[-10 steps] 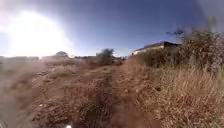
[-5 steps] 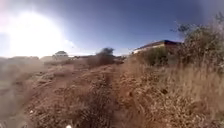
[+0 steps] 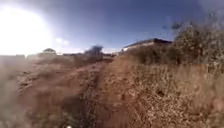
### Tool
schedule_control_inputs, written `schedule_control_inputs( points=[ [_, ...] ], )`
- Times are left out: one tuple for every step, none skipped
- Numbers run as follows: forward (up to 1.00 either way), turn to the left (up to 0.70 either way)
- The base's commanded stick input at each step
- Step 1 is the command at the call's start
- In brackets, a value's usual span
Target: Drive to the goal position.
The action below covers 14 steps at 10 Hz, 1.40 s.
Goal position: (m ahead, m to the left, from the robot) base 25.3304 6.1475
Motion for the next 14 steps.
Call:
schedule_control_inputs(
  points=[
    [0.5,0.0],
    [0.5,0.0],
    [0.5,0.0],
    [0.5,0.0],
    [0.5,0.0],
    [0.5,0.0],
    [0.5,0.0],
    [0.5,0.0],
    [0.5,0.0],
    [0.5,0.0],
    [0.5,0.0],
    [0.5,0.0],
    [0.5,0.0],
    [0.5,0.0]
  ],
)
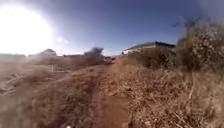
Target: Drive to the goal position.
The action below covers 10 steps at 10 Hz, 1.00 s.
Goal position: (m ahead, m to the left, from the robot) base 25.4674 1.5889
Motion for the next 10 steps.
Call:
schedule_control_inputs(
  points=[
    [0.5,0.0],
    [0.5,0.0],
    [0.5,0.0],
    [0.5,0.0],
    [0.5,0.0],
    [0.5,0.0],
    [0.5,0.0],
    [0.5,0.0],
    [0.5,0.0],
    [0.5,0.0]
  ],
)
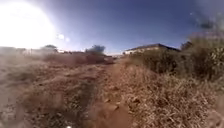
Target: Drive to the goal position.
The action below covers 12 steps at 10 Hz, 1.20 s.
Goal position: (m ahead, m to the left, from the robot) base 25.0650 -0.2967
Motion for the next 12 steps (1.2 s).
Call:
schedule_control_inputs(
  points=[
    [0.5,0.0],
    [0.5,0.0],
    [0.5,0.0],
    [0.5,0.0],
    [0.5,0.0],
    [0.5,0.0],
    [0.5,0.0],
    [0.5,0.0],
    [0.5,0.0],
    [0.5,0.0],
    [0.5,0.0],
    [0.5,0.0]
  ],
)
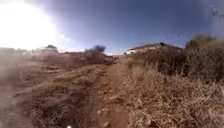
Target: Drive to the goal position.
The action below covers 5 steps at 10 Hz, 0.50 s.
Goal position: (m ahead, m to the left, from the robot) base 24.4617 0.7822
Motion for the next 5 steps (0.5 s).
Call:
schedule_control_inputs(
  points=[
    [0.5,0.0],
    [0.5,0.03],
    [0.5,0.08],
    [0.5,0.5],
    [0.5,0.5]
  ],
)
